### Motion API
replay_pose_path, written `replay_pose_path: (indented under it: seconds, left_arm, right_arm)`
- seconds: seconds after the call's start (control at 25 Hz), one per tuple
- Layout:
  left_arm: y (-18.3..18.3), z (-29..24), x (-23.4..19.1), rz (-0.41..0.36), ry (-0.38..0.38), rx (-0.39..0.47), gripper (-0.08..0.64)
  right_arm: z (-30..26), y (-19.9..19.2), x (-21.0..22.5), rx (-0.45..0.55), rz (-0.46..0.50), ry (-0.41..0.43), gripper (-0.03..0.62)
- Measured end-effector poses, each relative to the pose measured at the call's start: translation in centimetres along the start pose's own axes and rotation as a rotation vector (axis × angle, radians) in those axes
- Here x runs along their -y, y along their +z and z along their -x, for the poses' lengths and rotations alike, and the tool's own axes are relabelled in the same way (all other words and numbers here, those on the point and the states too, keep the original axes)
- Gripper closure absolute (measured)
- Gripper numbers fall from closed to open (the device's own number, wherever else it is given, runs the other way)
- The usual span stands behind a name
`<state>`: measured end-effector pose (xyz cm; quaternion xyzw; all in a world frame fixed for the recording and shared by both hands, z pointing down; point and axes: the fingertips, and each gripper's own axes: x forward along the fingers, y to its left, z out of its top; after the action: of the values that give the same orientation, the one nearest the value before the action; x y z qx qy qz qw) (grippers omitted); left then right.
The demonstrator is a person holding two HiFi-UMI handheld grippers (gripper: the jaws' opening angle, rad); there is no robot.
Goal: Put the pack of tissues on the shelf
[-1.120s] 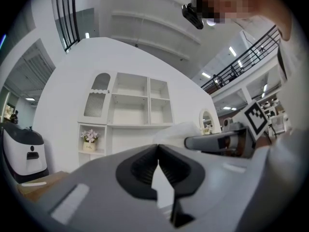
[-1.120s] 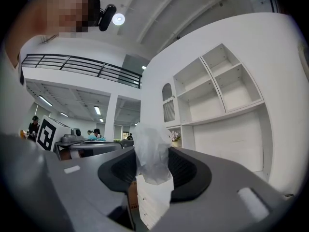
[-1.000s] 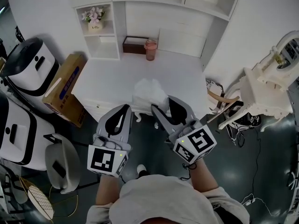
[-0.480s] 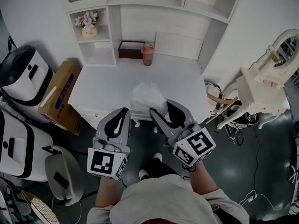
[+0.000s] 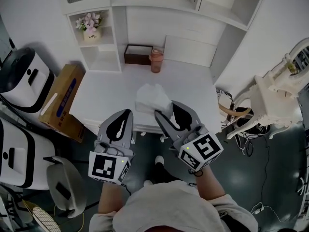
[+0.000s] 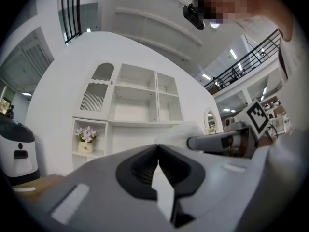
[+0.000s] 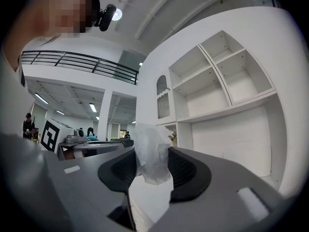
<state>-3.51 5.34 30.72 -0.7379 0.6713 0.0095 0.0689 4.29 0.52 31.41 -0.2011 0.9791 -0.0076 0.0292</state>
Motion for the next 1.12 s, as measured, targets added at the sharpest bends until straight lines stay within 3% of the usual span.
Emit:
replay_pose_path:
  seconds: [0.44, 0.8, 1.12]
  left_arm:
    - [-0.4, -8.3, -2.8, 0.002, 0.015, 0.016, 0.56]
    - [-0.1, -13.5, -2.8, -0.014, 0.031, 0.026, 0.56]
    - [-0.1, -16.5, -1.7, -0.031, 0.044, 0.034, 0.56]
  right_arm:
    - [-5.0, 0.6, 7.8, -0.007, 0.009, -0.015, 0.414]
    - [-6.8, 1.5, 11.9, 0.005, 0.026, 0.036, 0.417]
    - [-6.8, 2.4, 15.0, 0.048, -0.018, 0.075, 0.419]
